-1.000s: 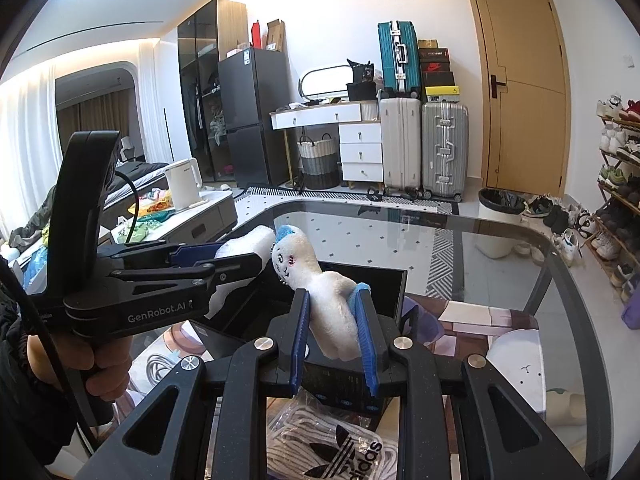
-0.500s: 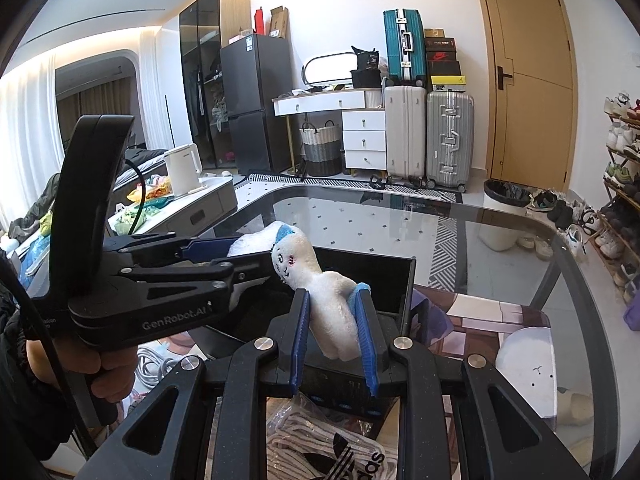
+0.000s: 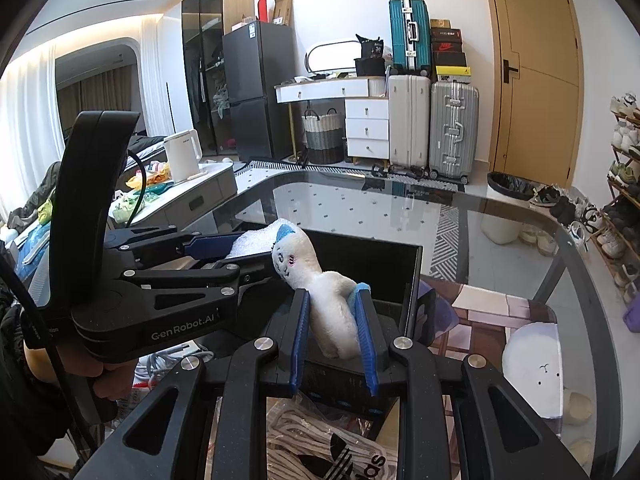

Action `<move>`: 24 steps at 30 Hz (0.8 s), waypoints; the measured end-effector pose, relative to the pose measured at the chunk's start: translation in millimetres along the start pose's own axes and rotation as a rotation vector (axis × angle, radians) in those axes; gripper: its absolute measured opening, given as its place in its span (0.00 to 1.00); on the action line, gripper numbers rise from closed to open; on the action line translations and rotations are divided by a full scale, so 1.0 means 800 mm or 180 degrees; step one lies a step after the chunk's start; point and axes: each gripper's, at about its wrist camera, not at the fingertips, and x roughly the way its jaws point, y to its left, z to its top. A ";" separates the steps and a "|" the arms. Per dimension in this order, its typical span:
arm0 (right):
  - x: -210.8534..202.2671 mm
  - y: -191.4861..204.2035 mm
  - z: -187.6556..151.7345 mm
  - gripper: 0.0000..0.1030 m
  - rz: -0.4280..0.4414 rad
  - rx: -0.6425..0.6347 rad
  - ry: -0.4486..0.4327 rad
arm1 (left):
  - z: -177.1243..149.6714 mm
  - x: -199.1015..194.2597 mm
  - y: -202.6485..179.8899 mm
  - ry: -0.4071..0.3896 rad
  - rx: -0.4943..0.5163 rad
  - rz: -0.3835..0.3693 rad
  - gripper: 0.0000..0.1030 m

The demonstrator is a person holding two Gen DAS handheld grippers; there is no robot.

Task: Organize soft objects
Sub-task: 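Lift the foam piece and plush toy with both grippers over the black box, then open both grippers to drop the foam and plush into the black box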

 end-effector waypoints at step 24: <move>0.012 -0.002 -0.009 0.22 0.0051 0.0175 0.0226 | -0.005 0.000 0.004 0.0039 0.0046 0.0028 0.36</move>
